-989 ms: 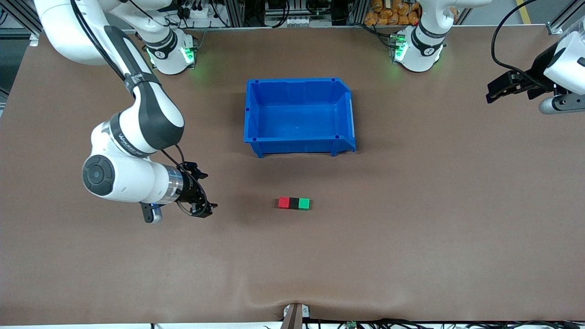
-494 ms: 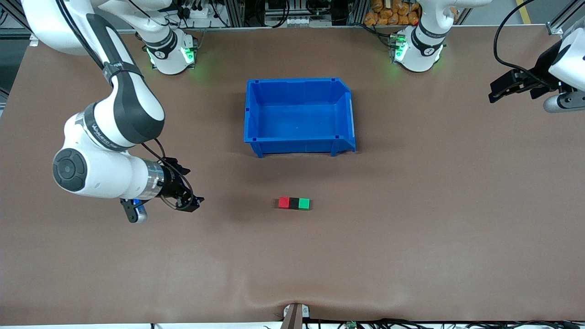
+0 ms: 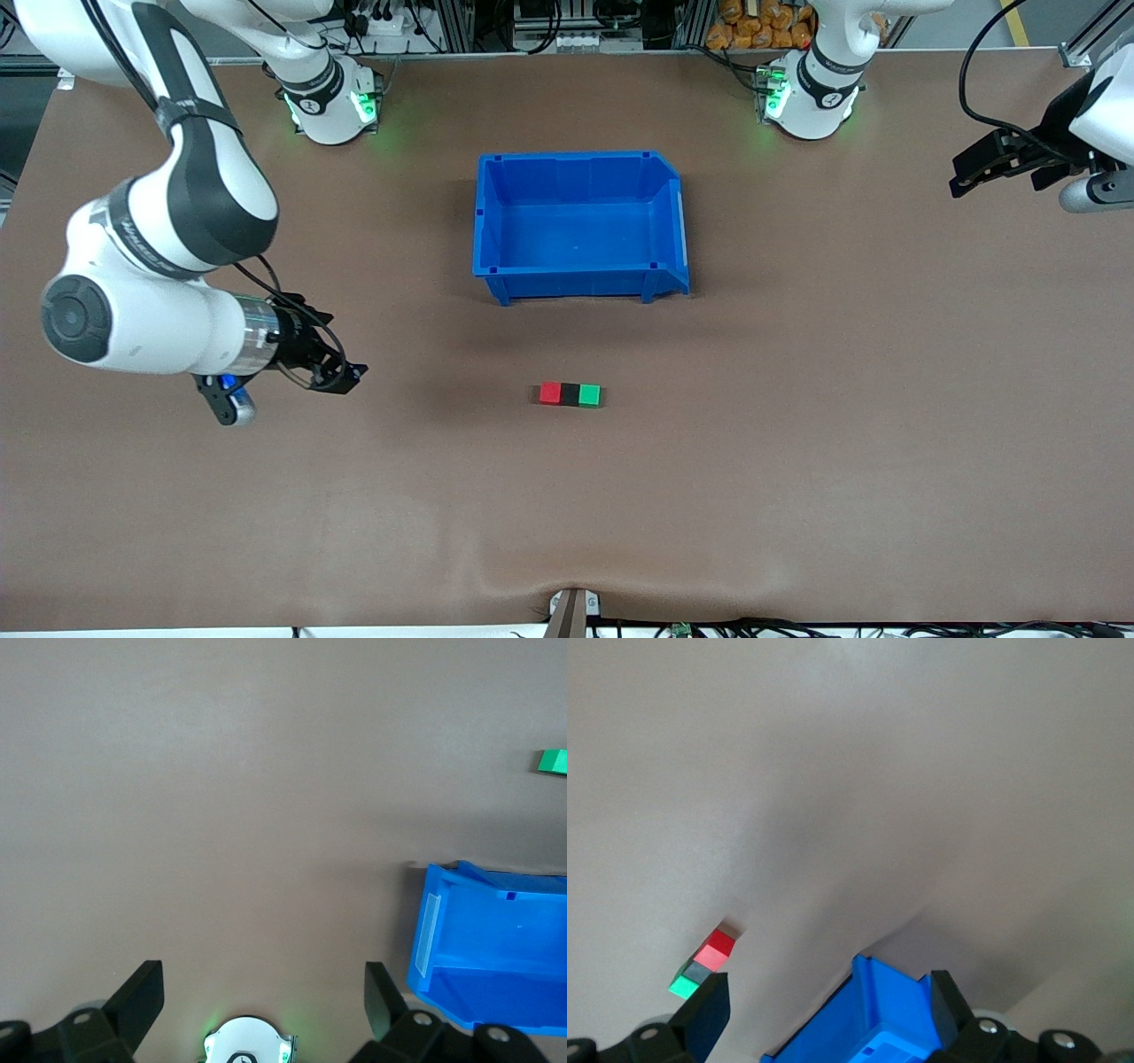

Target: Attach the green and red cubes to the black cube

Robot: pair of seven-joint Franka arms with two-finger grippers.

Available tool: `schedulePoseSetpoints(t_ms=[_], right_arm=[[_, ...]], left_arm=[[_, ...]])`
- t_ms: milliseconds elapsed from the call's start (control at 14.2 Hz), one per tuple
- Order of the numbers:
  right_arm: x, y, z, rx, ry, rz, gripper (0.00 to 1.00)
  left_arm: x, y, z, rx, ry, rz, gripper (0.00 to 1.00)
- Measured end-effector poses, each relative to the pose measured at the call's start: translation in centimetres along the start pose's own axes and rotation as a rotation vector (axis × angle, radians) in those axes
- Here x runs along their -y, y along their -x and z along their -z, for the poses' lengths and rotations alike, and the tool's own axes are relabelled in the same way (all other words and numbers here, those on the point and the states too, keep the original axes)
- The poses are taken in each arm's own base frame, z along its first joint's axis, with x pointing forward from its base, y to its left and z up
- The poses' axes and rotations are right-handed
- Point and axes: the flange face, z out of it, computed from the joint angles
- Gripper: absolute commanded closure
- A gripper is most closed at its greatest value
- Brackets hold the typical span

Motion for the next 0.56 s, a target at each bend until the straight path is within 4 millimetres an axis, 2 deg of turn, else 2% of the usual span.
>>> schedulePoseSetpoints(t_ms=[282, 565], right_arm=[[-2.3, -0.5, 2.4, -0.046, 0.057, 0.124, 0.00], [-3.9, 0.0, 4.1, -0.096, 0.129, 0.244, 0.00]], left_arm=[[-0.1, -0.2, 0.2, -0.023, 0.004, -0.001, 0.00], [-0.3, -0.3, 0.3, -0.030, 0.005, -0.005, 0.00]])
